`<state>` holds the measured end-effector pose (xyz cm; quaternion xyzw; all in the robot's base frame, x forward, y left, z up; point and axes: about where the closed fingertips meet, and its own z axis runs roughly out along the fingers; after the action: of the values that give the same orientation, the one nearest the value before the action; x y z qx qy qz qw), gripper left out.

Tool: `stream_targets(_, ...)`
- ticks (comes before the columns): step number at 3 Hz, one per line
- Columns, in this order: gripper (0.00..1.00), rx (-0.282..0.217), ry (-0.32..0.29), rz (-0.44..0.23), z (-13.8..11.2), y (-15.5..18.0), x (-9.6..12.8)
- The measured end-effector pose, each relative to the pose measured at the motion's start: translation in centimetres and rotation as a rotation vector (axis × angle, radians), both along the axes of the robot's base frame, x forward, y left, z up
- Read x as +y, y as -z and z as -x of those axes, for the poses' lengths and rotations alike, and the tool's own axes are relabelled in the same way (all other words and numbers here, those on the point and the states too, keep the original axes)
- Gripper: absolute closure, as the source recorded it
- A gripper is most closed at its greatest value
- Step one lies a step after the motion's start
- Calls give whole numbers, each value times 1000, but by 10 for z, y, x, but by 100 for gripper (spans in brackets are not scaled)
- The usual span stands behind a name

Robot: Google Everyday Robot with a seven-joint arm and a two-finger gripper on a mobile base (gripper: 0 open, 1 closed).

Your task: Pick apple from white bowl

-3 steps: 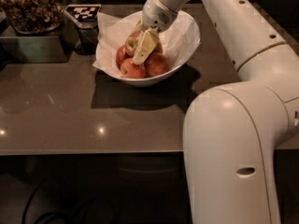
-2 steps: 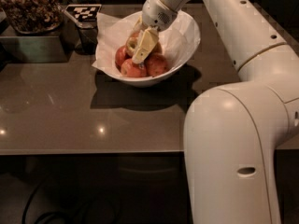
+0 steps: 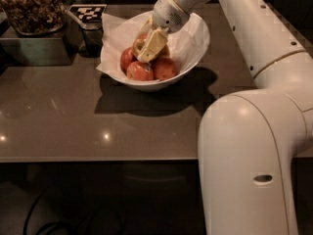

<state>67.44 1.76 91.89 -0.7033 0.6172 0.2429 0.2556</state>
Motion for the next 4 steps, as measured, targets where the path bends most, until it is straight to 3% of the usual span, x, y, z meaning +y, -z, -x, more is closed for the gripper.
stream_targets(2,100,4,57,-51,7,-19,-21)
stream_targets(3,100,-8,90,-41,22,-40,-36)
stream_targets(4,100,4,140,-71,52,-66,-56)
